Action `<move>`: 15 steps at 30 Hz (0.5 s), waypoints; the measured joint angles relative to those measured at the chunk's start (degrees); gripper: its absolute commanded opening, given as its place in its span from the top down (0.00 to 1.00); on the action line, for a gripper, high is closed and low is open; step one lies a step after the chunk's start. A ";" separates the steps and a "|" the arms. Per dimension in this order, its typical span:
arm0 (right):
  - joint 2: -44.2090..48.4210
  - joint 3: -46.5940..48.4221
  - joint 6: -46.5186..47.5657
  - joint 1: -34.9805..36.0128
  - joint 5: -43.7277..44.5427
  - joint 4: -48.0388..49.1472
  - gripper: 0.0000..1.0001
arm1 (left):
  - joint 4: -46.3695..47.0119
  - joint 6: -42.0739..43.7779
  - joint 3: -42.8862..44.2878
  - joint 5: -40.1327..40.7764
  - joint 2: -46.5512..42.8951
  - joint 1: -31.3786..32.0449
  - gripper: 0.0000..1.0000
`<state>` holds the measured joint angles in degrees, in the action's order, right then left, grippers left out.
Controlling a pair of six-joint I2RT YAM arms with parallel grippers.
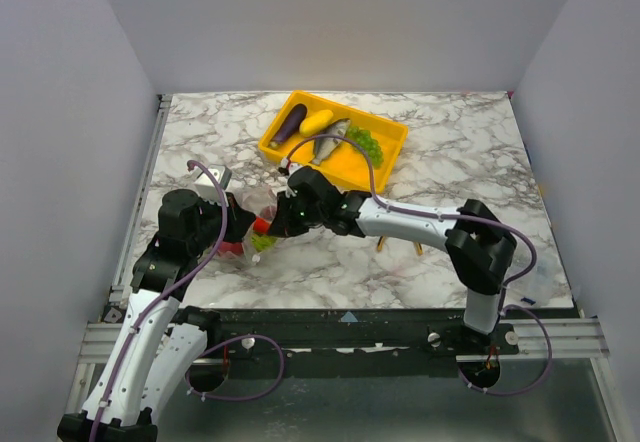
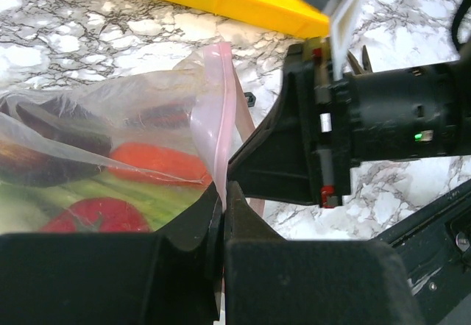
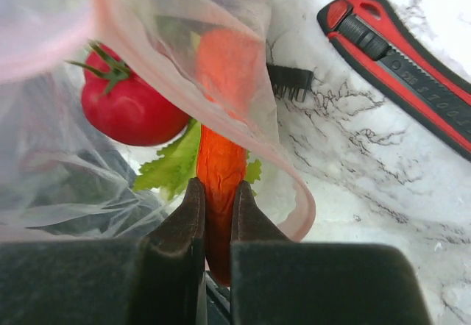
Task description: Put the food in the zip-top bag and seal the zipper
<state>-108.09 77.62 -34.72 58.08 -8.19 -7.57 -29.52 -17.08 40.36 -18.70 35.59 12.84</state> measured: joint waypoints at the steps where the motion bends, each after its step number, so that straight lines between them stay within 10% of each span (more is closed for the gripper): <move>1: 0.83 -0.26 -0.98 0.00 0.87 0.02 1.00 | 0.00 0.00 0.00 0.00 0.00 0.00 1.00; 15: -0.96 0.31 -10.78 1.03 10.36 11.72 0.93 | 0.24 0.00 -0.02 -0.42 -0.22 -0.02 1.00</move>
<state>-109.06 77.93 -45.50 59.11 2.17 4.14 -29.28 -17.08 40.34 -19.11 35.38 12.82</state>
